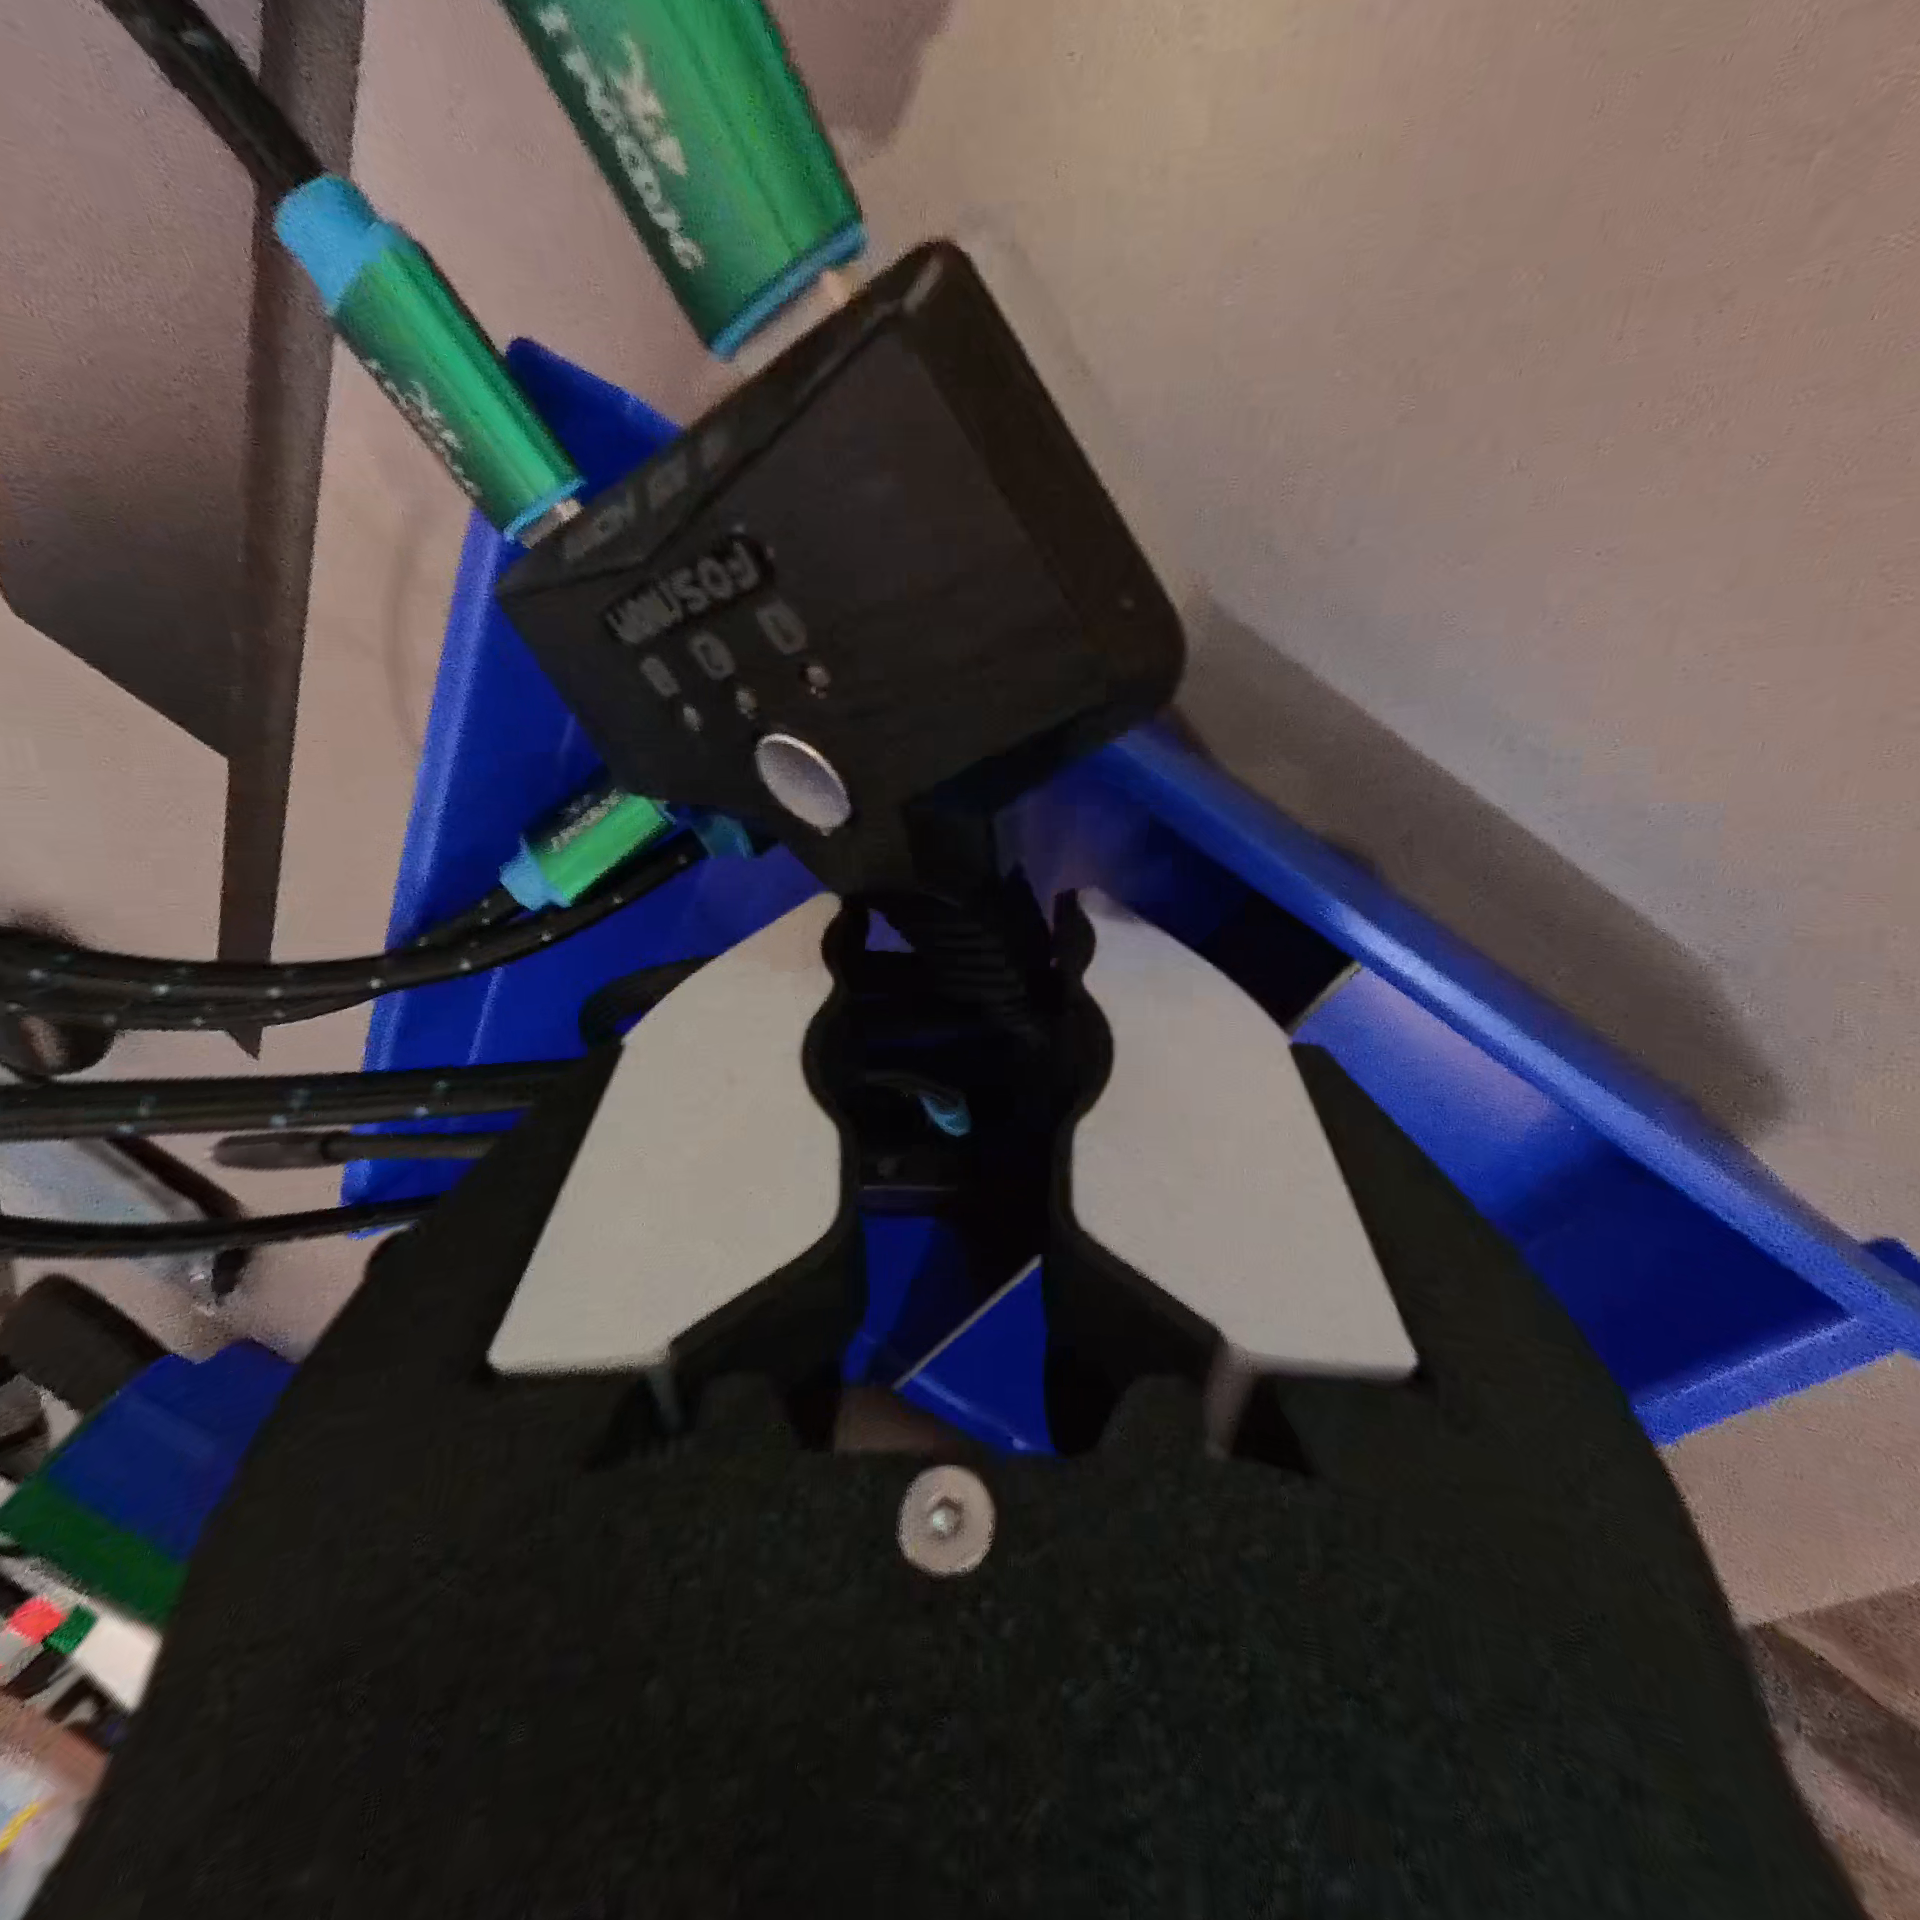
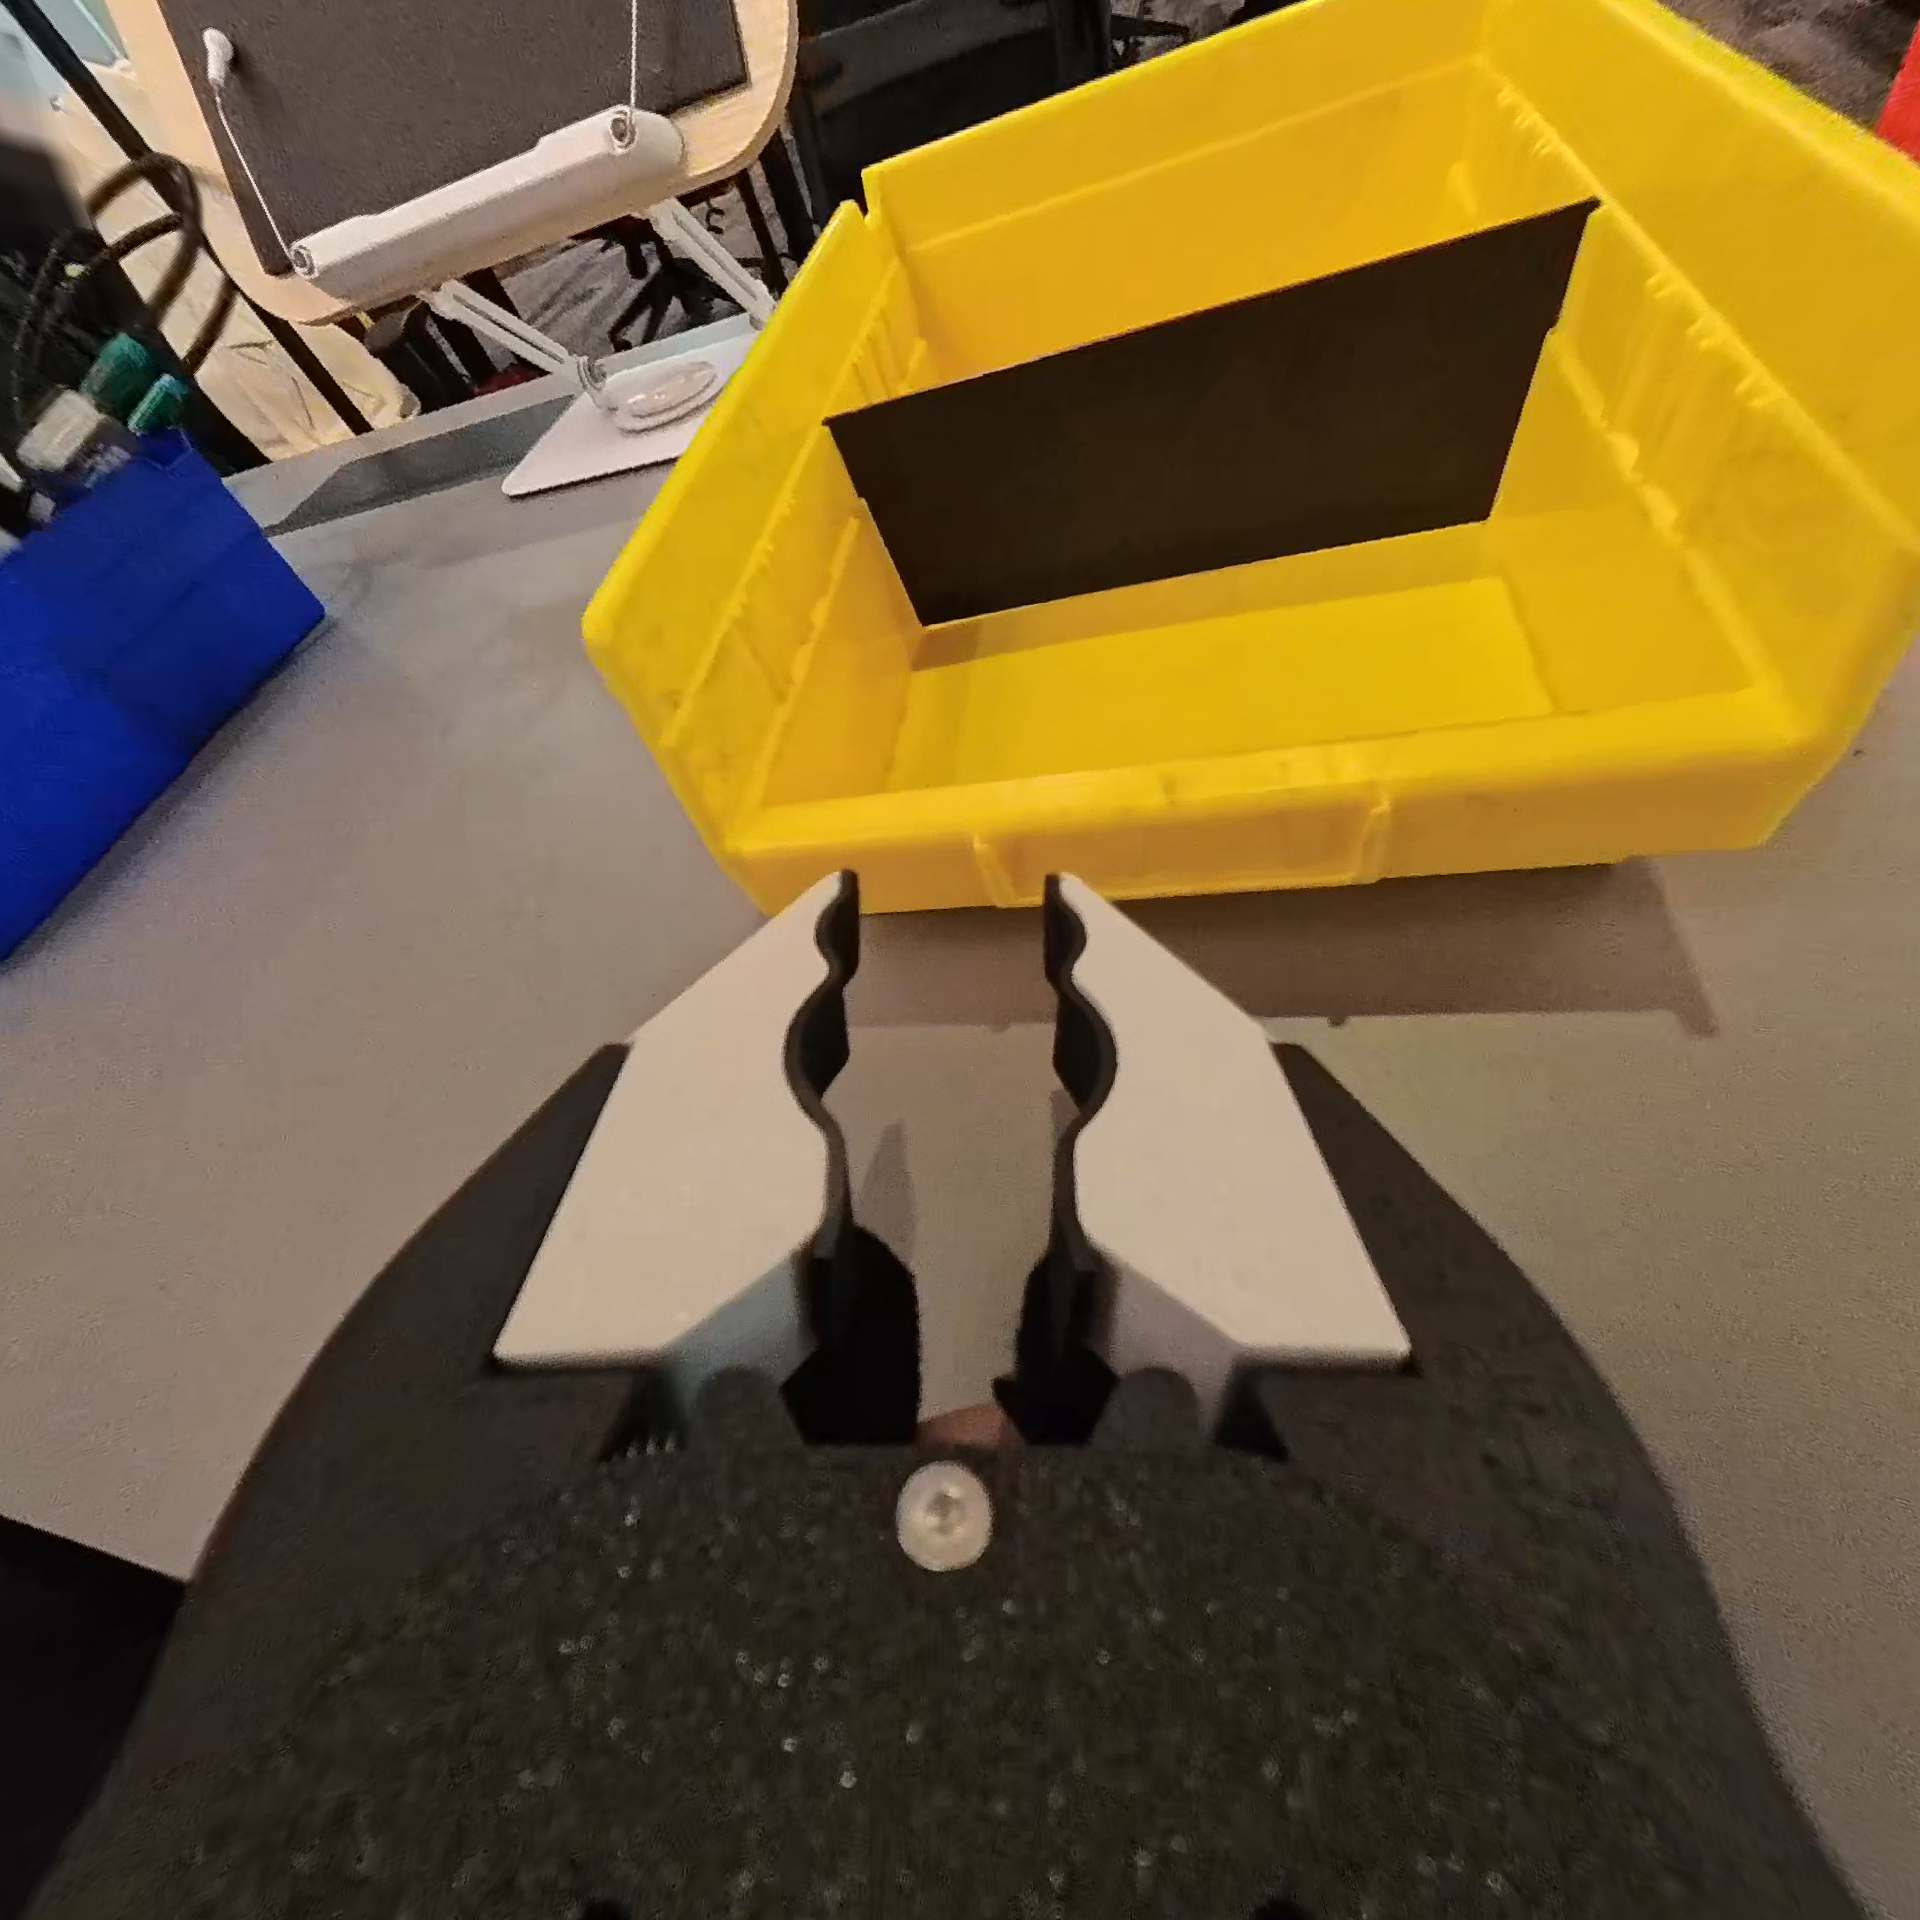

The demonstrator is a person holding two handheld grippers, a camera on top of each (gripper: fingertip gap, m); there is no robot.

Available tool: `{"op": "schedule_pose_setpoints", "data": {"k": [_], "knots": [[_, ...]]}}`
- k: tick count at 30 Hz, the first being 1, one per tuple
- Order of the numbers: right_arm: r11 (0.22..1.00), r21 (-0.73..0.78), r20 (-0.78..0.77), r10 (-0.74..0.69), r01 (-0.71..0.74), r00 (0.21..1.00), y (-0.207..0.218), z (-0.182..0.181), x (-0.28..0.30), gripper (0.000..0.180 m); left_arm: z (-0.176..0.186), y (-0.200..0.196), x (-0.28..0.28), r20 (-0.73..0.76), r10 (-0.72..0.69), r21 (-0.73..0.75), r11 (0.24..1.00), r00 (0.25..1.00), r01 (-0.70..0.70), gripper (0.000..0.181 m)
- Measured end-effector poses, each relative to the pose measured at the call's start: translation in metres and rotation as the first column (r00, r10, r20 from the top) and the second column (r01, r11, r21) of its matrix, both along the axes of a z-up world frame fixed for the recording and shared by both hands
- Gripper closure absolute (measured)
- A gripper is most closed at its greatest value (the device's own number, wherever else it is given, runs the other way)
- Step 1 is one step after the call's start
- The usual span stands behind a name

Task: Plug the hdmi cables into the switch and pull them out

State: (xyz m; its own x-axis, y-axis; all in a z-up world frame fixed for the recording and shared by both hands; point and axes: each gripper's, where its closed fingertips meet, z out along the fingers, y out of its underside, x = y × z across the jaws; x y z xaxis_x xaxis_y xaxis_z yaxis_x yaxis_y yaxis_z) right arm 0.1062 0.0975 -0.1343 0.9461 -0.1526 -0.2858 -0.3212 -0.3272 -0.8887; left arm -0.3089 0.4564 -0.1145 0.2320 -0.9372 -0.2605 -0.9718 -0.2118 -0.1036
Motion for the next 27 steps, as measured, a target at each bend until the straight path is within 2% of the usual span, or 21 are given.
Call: {"op": "schedule_pose_setpoints", "data": {"k": [5,8,10,14,18,23,27], "knots": [[1.000,-0.005,-0.019,0.018,-0.018,1.000,0.003,0.000,-0.007,0.145,0.010,0.007,0.005,0.186,0.117,-0.002,0.993,0.976,-0.119,0.154],[1.000,-0.005,-0.016,0.016,-0.016,1.000,0.002,-0.001,-0.006,0.145,0.036,0.008,0.005,0.332,0.147,0.012,0.987,0.932,-0.160,0.155],[1.000,-0.003,-0.021,0.012,-0.012,1.000,0.002,0.000,-0.005,0.145,0.061,0.005,0.006,0.456,0.155,-0.009,0.985,0.876,-0.169,0.155],[1.000,0.006,-0.038,0.009,-0.009,0.999,0.001,0.001,-0.004,0.145,0.117,-0.005,0.010,0.694,0.136,-0.091,0.991,0.707,-0.102,0.156],[1.000,0.013,-0.066,0.027,-0.026,0.997,0.003,0.001,-0.009,0.145,0.157,-0.005,0.014,0.786,0.112,-0.094,0.994,0.608,-0.062,0.156],[0.999,0.025,-0.039,0.037,-0.036,0.999,0.007,0.004,-0.013,0.145,0.206,-0.013,0.041,0.869,-0.035,-0.004,0.997,0.494,0.077,0.156],[0.992,0.089,-0.003,0.089,-0.088,0.996,0.007,0.020,-0.023,0.144,0.239,-0.041,0.075,0.809,-0.297,0.215,0.953,0.507,0.215,0.157]]}}
